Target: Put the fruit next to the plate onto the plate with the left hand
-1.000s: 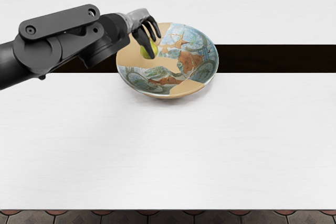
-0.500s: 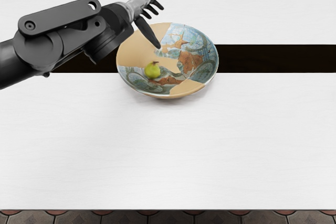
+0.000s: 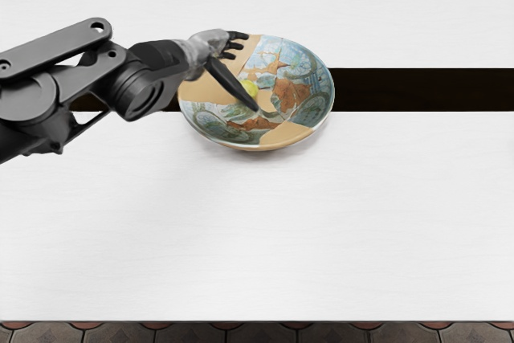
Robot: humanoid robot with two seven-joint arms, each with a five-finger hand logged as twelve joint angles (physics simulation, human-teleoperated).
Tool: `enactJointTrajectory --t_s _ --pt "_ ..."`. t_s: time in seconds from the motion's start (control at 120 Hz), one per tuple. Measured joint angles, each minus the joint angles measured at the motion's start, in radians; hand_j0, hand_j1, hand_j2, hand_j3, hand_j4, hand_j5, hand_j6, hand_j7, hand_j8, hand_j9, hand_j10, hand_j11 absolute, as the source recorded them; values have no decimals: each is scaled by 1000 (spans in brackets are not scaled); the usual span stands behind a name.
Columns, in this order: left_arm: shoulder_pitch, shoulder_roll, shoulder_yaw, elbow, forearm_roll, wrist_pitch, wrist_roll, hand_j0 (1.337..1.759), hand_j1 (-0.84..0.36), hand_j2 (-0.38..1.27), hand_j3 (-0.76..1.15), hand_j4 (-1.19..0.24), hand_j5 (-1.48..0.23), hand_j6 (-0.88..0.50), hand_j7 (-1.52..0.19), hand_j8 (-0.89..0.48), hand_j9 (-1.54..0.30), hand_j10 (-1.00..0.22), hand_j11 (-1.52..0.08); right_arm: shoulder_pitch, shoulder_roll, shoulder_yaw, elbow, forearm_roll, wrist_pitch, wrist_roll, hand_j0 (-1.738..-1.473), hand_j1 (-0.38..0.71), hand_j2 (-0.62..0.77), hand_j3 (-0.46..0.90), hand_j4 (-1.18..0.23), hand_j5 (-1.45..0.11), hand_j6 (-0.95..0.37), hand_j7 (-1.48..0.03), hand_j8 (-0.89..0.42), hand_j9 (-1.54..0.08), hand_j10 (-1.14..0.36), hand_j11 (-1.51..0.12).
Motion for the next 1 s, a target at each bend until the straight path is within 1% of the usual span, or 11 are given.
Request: enactJointTrajectory --t_s 0.05,0.092,0.142,0.183,0.333,0.483,0.55,0.6,0.683,0.792,1.0 --pt "4 59 -23 -47 -68 -31 0 1658 282 15 0 -59 -75 -59 -75 -58 -75 -58 -75 0 0 0 0 0 0 0 -1658 -349 0 0 0 0 0 0 0 0 0 0" --pt "12 74 -47 -81 -122 -68 0 1658 290 13 0 -51 -66 -51 -66 -51 -66 -51 -66 0 0 1 0 0 0 0 -1658 -349 0 0 0 0 -1 0 0 0 0 0" --pt "62 112 -85 -112 -200 -132 0 1658 298 11 0 -45 -58 -45 -57 -44 -57 -44 -57 0 0 1 0 1 0 0 -1658 -349 0 0 0 0 -1 0 0 0 0 0" --pt "68 144 -110 -129 -278 -195 0 1658 303 10 0 -40 -52 -40 -51 -40 -51 -40 -51 0 0 1 0 1 0 0 -1658 -349 0 0 0 0 0 0 0 0 0 0" --pt "71 265 -150 -160 -550 -444 0 1658 315 7 0 -29 -38 -29 -38 -29 -38 -29 -38 0 0 2 0 1 0 0 -1658 -349 0 0 0 0 -1 0 0 0 0 0" --pt "150 384 -161 -168 -756 -681 0 1658 321 5 0 -24 -31 -24 -31 -24 -31 -24 -31 0 0 2 0 1 0 0 -1658 -349 0 0 0 0 0 0 0 0 0 0" --pt "209 422 -181 -169 -799 -753 0 1658 323 5 0 -22 -29 -22 -29 -22 -29 -22 -29 -1 0 2 0 1 1 0 -1658 -349 0 0 0 0 0 0 0 0 0 0" --pt "228 438 -199 -169 -818 -783 0 1658 323 5 0 -21 -28 -21 -28 -21 -28 -21 -28 -1 0 2 0 1 1 0 -1658 -349 0 0 0 0 0 0 0 0 0 0" --pt "277 484 -215 -170 -837 -811 0 1658 324 4 0 -20 -27 -20 -27 -20 -27 -20 -27 -2 0 2 0 1 1 0 -1658 -349 0 0 0 0 0 0 0 0 0 0" --pt "342 588 -222 -171 -863 -825 0 1658 326 4 0 -18 -25 -18 -25 -18 -25 -19 -25 -3 0 1 0 1 1 0 -1658 -349 0 0 0 0 0 0 0 0 0 0" --pt "352 698 -226 -169 -881 -832 0 1658 327 3 0 -17 -23 -16 -23 -16 -23 -17 -23 -6 0 0 0 1 1 0 -1658 -349 0 0 0 0 0 0 0 0 0 0"
